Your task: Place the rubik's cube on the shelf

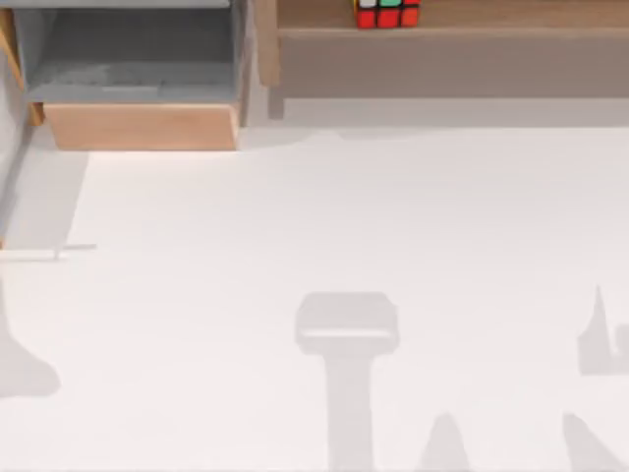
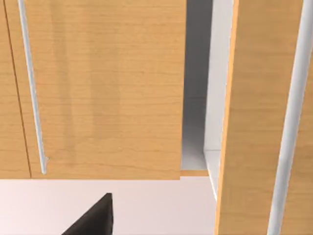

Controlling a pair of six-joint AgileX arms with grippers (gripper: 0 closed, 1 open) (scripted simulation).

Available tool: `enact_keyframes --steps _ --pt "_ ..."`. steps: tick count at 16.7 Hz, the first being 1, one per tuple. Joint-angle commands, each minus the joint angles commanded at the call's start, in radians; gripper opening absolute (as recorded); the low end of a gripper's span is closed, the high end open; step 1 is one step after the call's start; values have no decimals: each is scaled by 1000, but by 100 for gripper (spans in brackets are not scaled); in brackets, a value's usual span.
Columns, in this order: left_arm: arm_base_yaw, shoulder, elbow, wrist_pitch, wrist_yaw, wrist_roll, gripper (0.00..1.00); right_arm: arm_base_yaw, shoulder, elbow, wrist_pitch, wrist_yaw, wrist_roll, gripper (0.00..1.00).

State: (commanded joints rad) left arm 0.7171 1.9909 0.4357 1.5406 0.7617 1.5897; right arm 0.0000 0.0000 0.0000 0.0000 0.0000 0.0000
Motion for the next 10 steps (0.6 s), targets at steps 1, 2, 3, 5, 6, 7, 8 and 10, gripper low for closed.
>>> enact_keyframes --steps 1,2,3,5,6,7,8,10 --pt "2 1 2 0 0 1 100 0 0 0 0 0 0 100" --pt "2 1 2 0 0 1 100 0 0 0 0 0 0 100" --pt "2 1 2 0 0 1 100 0 0 0 0 0 0 100" --pt "-2 -3 0 -1 -1 0 100 0 0 0 0 0 0 100" --pt "-4 -1 3 -3 -4 0 100 0 0 0 0 0 0 100" --pt "-11 4 15 -9 -13 0 100 0 0 0 0 0 0 100" --pt "-23 11 32 -19 -25 0 100 0 0 0 0 0 0 100" --pt "-48 25 66 -38 -50 0 100 0 0 0 0 0 0 100"
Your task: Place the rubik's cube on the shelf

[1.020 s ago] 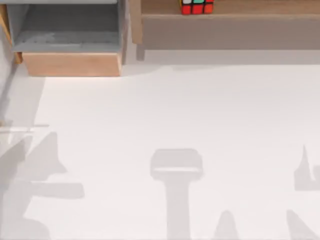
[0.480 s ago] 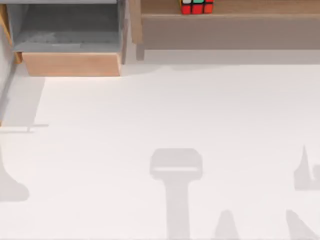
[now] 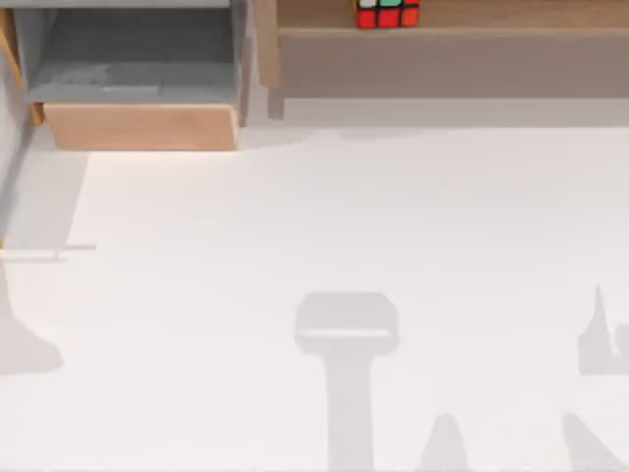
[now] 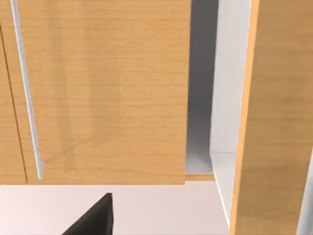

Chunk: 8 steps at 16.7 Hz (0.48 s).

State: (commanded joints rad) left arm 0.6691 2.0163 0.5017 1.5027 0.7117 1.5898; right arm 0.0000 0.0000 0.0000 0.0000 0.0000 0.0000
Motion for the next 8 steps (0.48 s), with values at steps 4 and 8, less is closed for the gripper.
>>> enact_keyframes --steps 4,8 --pt "-10 6 14 -8 -10 0 100 0 0 0 0 0 0 100" --pt "-10 6 14 -8 -10 0 77 0 0 0 0 0 0 100"
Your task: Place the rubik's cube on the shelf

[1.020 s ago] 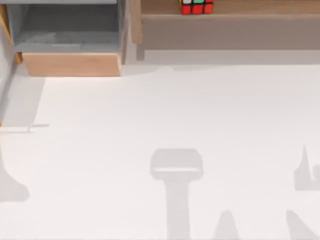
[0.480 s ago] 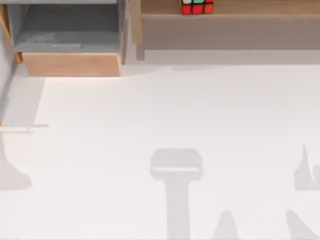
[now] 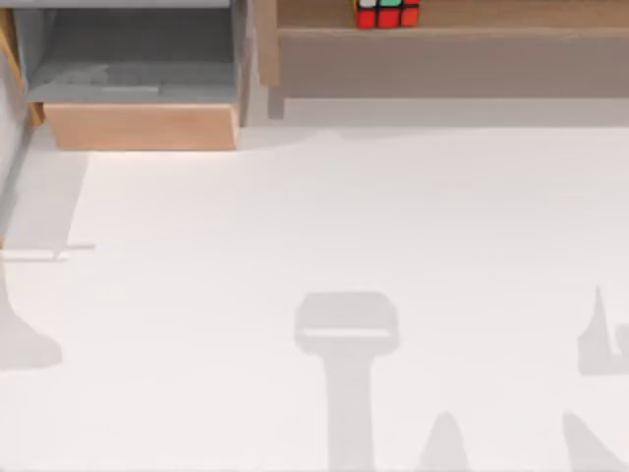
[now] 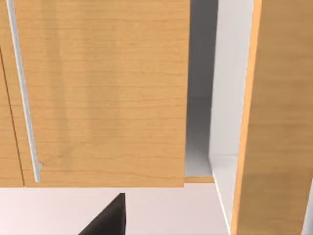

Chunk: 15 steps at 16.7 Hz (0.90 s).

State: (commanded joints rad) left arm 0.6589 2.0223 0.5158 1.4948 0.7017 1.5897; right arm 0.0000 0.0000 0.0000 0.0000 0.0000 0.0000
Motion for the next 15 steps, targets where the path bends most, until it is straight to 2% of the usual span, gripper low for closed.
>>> enact_keyframes --steps 10,15 --pt "0 0 0 0 0 0 2 0 0 0 0 0 0 100" --pt "0 0 0 0 0 0 0 0 0 0 0 0 0 100"
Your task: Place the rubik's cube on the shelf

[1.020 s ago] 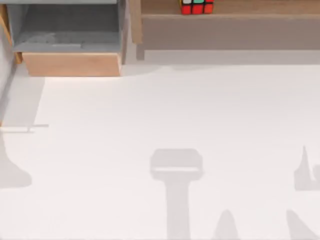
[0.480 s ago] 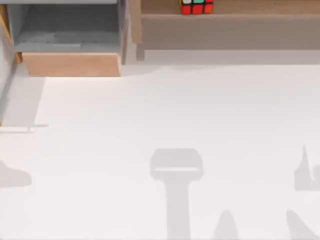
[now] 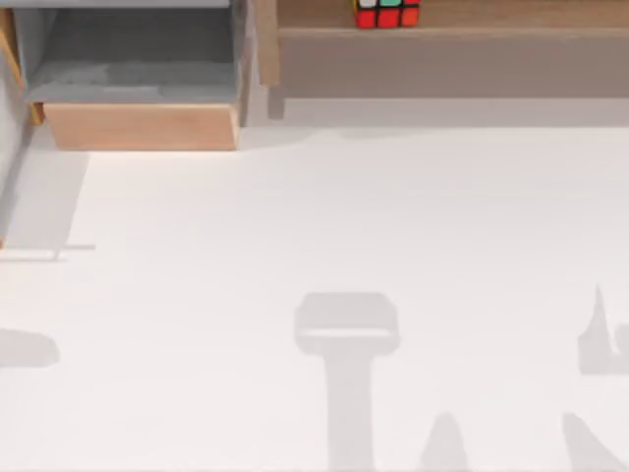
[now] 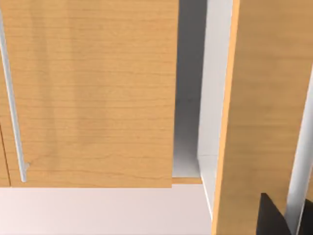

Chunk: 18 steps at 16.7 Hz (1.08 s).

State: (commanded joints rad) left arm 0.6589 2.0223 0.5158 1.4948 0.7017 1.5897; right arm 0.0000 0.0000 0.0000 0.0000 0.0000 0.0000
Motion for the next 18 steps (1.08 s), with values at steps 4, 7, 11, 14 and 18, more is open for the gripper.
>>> enact_keyframes --steps 4,7,11,14,18 --pt "2 10 -1 -9 0 -3 0 0 0 0 0 0 0 100" --pt "-22 34 31 -38 -20 -9 0 0 0 0 0 0 0 100" --pt "-89 81 166 -103 -89 -9 0 0 0 0 0 0 0 100" --pt "-119 101 218 -133 -120 -9 0 0 0 0 0 0 0 100" --pt "-114 103 215 -136 -119 -10 0 0 0 0 0 0 0 100"
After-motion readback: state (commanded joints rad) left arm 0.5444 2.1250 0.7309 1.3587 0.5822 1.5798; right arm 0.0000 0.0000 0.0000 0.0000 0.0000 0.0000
